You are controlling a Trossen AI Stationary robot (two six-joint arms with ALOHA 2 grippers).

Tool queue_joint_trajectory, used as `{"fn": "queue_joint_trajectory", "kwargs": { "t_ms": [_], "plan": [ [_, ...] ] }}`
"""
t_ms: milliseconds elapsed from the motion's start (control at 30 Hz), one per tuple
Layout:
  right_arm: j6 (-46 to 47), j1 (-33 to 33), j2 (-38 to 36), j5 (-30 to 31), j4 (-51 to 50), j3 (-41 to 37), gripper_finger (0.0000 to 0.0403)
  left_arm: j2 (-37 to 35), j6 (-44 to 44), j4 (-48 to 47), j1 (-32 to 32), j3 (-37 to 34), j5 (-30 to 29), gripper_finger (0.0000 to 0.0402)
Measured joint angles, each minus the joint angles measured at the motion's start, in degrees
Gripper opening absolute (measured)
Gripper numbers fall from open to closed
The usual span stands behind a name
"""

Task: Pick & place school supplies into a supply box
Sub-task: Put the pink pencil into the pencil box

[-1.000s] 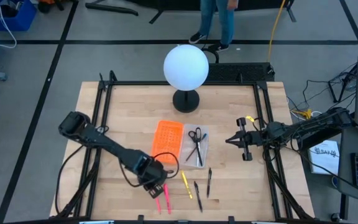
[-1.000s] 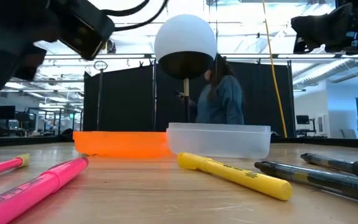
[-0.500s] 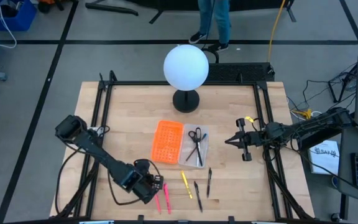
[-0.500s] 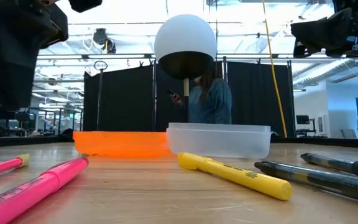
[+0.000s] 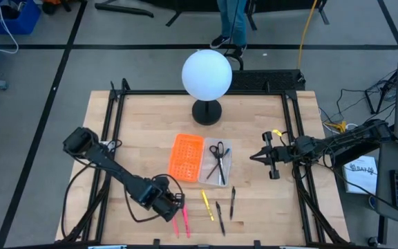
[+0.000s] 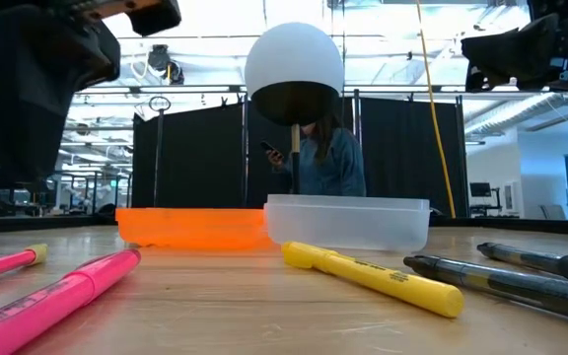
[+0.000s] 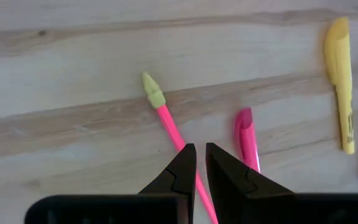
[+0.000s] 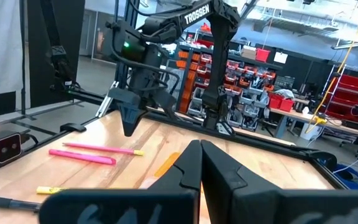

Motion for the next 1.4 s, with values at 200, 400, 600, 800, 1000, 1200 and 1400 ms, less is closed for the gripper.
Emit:
{"fn": "queue_joint_trajectory", "kwargs": {
  "t_ms": [200, 400, 600, 800, 1000, 1200, 1400],
  "plan": [
    [2.0, 0.0, 0.0, -0.1, 0.0, 0.0, 0.0, 0.0, 2.5, 0.5, 1.8, 0.0, 2.8, 0.0061],
    [2.9, 0.0, 0.0, -0.2, -0.6, 0.0, 0.0, 0.1, 1.8, -4.1, 2.6, -0.1, 3.7, 0.0137],
    [2.9, 0.0, 0.0, -0.2, -0.7, 0.0, 0.0, 0.2, -1.5, -3.8, 2.4, -1.4, 5.0, 0.0182],
    [2.9, 0.0, 0.0, -0.2, -1.0, 0.0, 0.0, 3.6, -0.5, -1.8, 4.2, -1.6, 9.6, 0.0184],
    [2.8, 0.0, 0.1, -0.2, -1.1, 0.0, 0.0, 8.5, 3.5, 0.3, 6.6, -1.3, 13.9, 0.0184],
    [2.8, 0.0, 0.1, -0.1, -1.1, 0.0, 0.0, 9.5, 5.2, -0.2, 7.9, -1.2, 13.2, 0.0184],
    [2.8, 0.0, 0.1, -0.1, -1.1, 0.0, 0.0, 9.2, 6.2, -1.5, 8.4, -1.2, 11.6, 0.0184]
  ]
}}
